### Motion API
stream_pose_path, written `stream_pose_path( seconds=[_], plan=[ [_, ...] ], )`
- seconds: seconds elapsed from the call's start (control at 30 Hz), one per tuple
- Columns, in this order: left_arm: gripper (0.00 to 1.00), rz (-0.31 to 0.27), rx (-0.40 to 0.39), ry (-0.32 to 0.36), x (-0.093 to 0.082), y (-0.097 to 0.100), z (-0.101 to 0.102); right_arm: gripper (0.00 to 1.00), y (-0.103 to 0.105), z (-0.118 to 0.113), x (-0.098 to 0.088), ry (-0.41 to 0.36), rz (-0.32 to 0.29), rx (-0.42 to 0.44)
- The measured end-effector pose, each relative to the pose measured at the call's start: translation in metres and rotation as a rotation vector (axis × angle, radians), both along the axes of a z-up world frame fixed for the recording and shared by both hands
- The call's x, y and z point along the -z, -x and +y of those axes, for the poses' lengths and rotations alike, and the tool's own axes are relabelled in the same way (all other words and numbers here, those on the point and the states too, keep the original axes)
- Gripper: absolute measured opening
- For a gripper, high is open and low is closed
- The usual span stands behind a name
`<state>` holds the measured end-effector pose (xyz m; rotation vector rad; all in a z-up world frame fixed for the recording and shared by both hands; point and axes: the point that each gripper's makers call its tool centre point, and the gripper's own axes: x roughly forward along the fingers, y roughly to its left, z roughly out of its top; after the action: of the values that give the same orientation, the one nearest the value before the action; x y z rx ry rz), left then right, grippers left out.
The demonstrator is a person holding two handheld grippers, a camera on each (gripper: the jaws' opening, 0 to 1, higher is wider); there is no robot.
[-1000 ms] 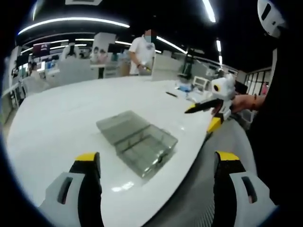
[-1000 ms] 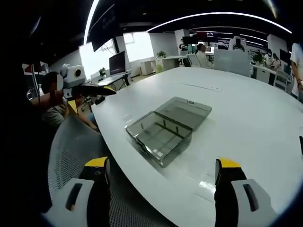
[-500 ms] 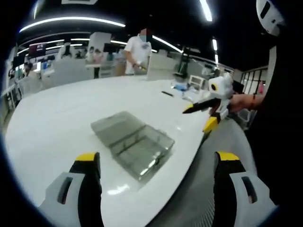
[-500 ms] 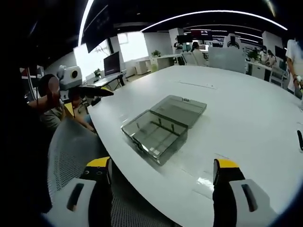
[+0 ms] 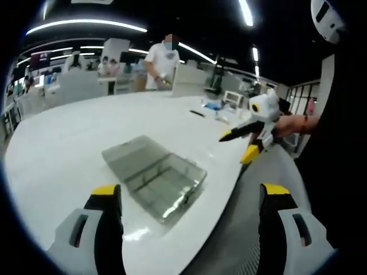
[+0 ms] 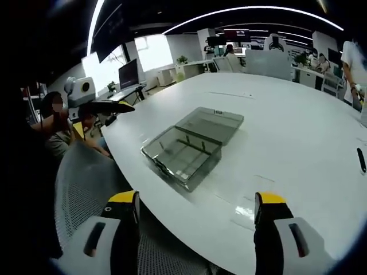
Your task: Insert the divider into the dual guide fixture by aligning both edges with the guide slots and pushing it downward to the bottom, including one-sided entry, uneven engagement, binding, and posture correction.
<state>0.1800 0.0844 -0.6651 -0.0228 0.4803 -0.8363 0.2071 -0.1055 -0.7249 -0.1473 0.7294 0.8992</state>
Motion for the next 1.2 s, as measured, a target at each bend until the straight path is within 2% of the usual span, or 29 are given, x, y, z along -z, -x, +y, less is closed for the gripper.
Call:
stream_pose_path(
  seconds=[0.37, 0.67, 0.83, 1.0, 1.2],
  plan=[
    [0.99, -0.015, 0.013, 0.013, -0.004, 0.0, -0.01, 0.75, -0.003, -0.006, 0.013, 0.068, 0.032, 0.002],
    [0.99, -0.006, 0.039, 0.004, 0.005, 0.004, -0.019, 0.72, -0.003, -0.013, 0.022, 0.115, 0.065, 0.026],
    [0.99, -0.007, 0.029, 0.022, 0.003, 0.003, -0.021, 0.71, -0.004, -0.015, 0.023, 0.122, 0.077, 0.037],
    [0.99, 0.002, 0.046, -0.009, 0.009, 0.006, -0.02, 0.7, -0.006, -0.018, 0.03, 0.152, 0.093, 0.041],
    [0.99, 0.0, 0.035, 0.0, 0.007, 0.006, -0.021, 0.67, -0.008, -0.019, 0.033, 0.162, 0.126, 0.047]
  ],
)
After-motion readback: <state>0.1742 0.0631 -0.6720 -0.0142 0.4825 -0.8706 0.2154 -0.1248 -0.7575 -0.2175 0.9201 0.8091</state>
